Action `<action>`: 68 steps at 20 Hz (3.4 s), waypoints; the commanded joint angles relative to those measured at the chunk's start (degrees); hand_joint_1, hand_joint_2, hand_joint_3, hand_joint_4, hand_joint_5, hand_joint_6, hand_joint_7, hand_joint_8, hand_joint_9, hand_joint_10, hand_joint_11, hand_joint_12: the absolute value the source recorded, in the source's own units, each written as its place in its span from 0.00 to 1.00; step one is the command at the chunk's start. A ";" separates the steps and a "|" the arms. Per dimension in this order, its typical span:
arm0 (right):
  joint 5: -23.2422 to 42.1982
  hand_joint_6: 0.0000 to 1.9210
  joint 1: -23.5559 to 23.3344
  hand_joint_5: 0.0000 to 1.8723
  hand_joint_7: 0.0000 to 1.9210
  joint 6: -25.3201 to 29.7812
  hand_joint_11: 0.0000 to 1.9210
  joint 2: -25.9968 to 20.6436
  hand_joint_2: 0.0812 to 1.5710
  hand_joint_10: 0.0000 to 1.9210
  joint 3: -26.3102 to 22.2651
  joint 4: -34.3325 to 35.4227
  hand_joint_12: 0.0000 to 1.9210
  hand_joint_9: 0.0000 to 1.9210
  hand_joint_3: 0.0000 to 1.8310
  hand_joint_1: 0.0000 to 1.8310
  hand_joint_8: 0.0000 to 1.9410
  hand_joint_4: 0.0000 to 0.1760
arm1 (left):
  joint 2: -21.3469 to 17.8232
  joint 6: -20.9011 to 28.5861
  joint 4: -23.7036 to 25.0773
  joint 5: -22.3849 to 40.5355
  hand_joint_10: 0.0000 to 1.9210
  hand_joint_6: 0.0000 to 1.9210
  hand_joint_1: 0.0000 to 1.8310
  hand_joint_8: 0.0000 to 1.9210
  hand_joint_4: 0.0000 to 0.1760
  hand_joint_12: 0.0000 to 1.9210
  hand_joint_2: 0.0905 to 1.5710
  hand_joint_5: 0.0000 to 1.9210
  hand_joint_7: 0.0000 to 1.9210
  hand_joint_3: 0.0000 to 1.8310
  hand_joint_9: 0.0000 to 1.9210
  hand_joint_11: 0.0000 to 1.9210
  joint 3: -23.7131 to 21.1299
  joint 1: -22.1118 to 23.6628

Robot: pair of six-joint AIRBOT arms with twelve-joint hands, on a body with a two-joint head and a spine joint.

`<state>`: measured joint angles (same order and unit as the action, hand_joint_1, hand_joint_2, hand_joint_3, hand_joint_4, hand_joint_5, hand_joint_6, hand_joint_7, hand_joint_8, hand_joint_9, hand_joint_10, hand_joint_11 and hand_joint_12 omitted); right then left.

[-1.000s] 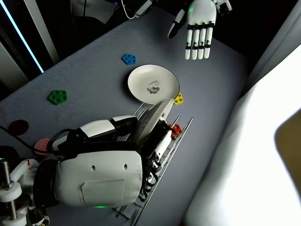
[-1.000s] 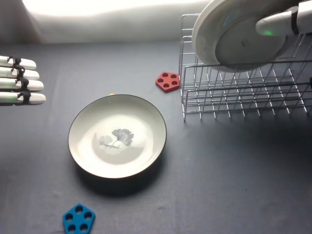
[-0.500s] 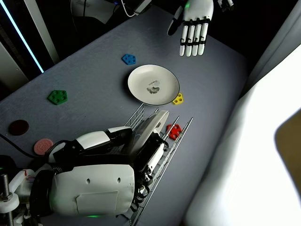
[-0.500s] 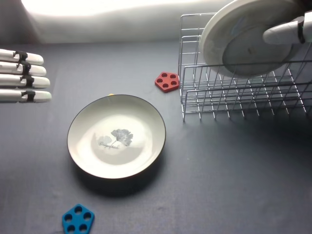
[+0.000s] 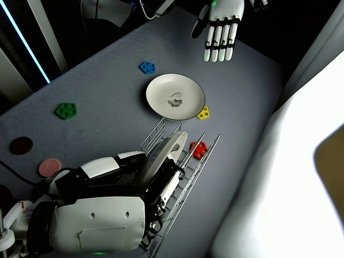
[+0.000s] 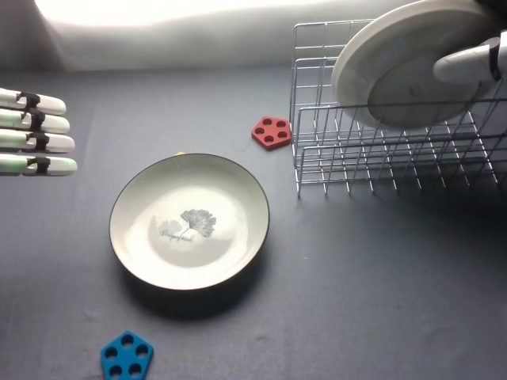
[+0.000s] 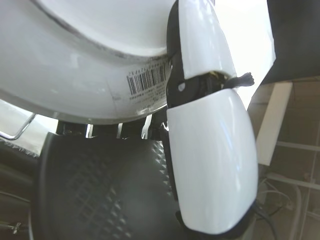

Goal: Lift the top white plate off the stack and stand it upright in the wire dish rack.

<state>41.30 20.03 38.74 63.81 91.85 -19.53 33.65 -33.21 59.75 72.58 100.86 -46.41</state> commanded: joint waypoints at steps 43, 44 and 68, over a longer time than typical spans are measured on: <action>11.89 0.00 1.97 0.34 0.33 -3.17 0.42 1.49 0.58 0.00 2.95 4.59 0.00 0.36 0.00 0.61 0.00 0.00 | -2.03 -6.06 -12.19 4.80 0.00 0.00 0.03 0.00 0.00 0.01 0.60 0.05 0.06 0.00 0.06 0.07 -3.86 0.23; 11.89 0.00 1.67 0.33 0.32 -3.21 0.40 1.49 0.58 0.00 2.95 4.61 0.00 0.34 0.00 0.60 0.00 0.00 | -2.00 -6.06 -12.19 4.97 0.00 0.00 0.04 0.00 0.00 0.01 0.60 0.05 0.06 0.00 0.06 0.07 -3.85 0.23; 20.81 0.00 -11.29 0.20 0.21 -46.74 0.26 -4.36 0.57 0.00 -9.18 -20.66 0.00 0.22 0.00 0.52 0.00 0.00 | -1.74 -6.06 -12.17 5.92 0.01 0.01 0.05 0.01 0.00 0.01 0.60 0.06 0.07 0.00 0.07 0.07 -3.52 0.24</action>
<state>56.77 9.21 -9.13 59.86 81.65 -44.12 32.05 -38.72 52.49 74.22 97.14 -47.20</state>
